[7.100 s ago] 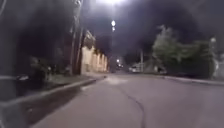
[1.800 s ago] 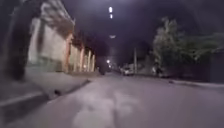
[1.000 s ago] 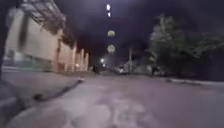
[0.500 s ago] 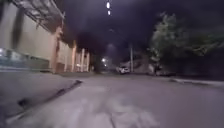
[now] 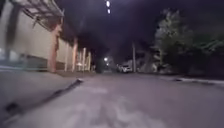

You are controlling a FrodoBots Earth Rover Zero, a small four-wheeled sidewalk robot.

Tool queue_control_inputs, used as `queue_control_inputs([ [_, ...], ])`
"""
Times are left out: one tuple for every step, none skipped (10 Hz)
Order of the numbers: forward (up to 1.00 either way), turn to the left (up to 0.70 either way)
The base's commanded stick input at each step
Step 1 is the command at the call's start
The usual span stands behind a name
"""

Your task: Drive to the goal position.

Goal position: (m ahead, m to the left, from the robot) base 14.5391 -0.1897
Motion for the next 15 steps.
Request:
queue_control_inputs([
  [0.7,-0.35],
  [0.7,-0.35],
  [0.7,-0.23],
  [0.7,0.0],
  [0.7,0.0],
  [0.7,0.0],
  [0.7,0.0],
  [0.7,0.0],
  [0.7,0.0],
  [0.7,0.0],
  [0.7,0.0],
  [0.7,0.0],
  [0.7,0.0],
  [0.7,0.0],
  [0.7,0.0],
])
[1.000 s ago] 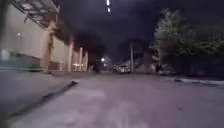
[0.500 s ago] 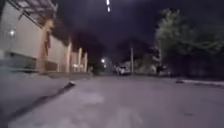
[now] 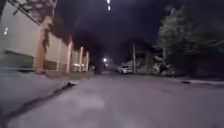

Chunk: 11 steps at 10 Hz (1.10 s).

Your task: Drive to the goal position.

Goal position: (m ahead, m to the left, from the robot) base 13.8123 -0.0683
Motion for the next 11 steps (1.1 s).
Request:
queue_control_inputs([
  [0.7,0.0],
  [0.7,0.0],
  [0.7,-0.35],
  [0.7,-0.35],
  [0.7,-0.35],
  [0.7,-0.35],
  [0.7,-0.35],
  [0.7,-0.28],
  [0.7,-0.03],
  [0.7,0.0],
  [0.7,0.0],
])
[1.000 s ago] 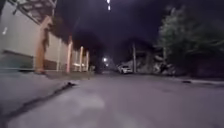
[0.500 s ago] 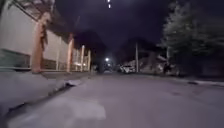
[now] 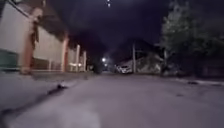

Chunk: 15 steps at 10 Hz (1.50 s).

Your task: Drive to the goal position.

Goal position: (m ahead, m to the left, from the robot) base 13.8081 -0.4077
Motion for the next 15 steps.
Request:
queue_control_inputs([
  [0.7,0.0],
  [0.7,0.0],
  [0.7,0.0],
  [0.7,0.0],
  [0.7,0.0],
  [0.7,0.0],
  [0.7,0.0],
  [0.7,0.0],
  [0.7,0.0],
  [0.7,0.0],
  [0.7,0.0],
  [0.7,0.0],
  [0.7,0.0],
  [0.7,0.0],
  [0.7,0.0],
])
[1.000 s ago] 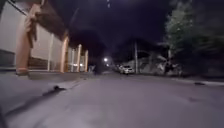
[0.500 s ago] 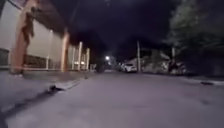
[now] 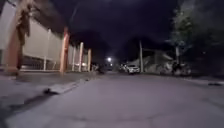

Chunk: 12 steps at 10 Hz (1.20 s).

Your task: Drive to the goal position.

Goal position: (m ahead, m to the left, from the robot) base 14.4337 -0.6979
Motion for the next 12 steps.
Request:
queue_control_inputs([
  [0.7,0.0],
  [0.7,0.0],
  [0.7,0.0],
  [0.7,0.0],
  [0.7,0.0],
  [0.7,0.0],
  [0.7,0.0],
  [0.7,-0.1],
  [0.7,-0.05],
  [0.7,0.0],
  [0.7,0.0],
  [0.7,0.0],
])
